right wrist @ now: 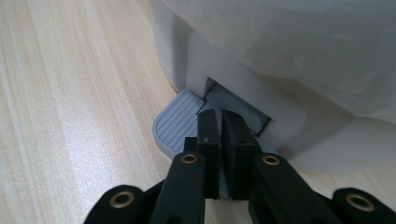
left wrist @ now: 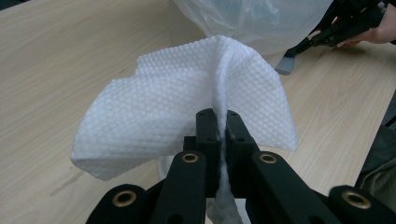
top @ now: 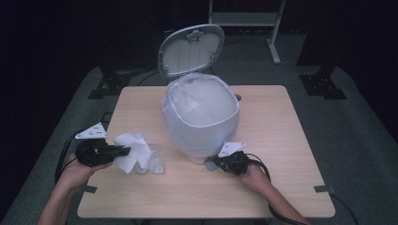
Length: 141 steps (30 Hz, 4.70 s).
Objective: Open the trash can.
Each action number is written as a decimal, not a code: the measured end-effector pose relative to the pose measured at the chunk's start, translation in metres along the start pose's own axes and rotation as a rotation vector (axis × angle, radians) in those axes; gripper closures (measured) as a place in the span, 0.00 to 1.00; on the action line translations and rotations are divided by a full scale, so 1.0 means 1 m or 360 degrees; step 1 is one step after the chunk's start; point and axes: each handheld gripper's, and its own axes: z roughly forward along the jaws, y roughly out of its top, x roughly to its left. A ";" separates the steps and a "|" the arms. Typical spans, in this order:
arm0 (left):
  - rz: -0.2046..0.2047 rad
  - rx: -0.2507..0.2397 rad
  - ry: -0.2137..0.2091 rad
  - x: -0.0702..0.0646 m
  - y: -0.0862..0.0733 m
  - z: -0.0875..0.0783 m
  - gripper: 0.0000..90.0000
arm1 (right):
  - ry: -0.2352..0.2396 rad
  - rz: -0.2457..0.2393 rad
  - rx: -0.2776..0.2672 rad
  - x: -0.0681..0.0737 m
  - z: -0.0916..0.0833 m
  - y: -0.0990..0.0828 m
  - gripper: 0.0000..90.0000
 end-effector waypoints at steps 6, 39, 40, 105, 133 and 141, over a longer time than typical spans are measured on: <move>0.0005 -0.0024 -0.0024 -0.002 0.006 -0.005 0.97 | -0.0001 -0.0003 -0.0001 0.000 0.000 0.000 0.95; 0.0077 -0.0074 -0.0123 -0.009 0.054 -0.035 0.96 | 0.0002 0.0004 0.0000 -0.001 0.001 0.001 0.95; 0.0086 -0.0075 -0.0124 -0.010 0.058 -0.036 0.96 | 0.0001 0.0003 -0.0001 -0.001 0.001 0.001 0.95; 0.0236 -0.0152 -0.0170 -0.028 0.148 -0.051 0.96 | 0.0003 -0.0001 -0.0018 -0.001 0.001 0.000 0.95; 0.0242 -0.0129 -0.0184 -0.029 0.179 -0.038 0.95 | 0.0000 -0.0007 -0.0020 -0.001 0.001 0.000 0.95; 0.0239 -0.0130 -0.0216 -0.030 0.188 -0.031 0.95 | 0.0001 -0.0006 -0.0021 -0.001 0.001 0.000 0.95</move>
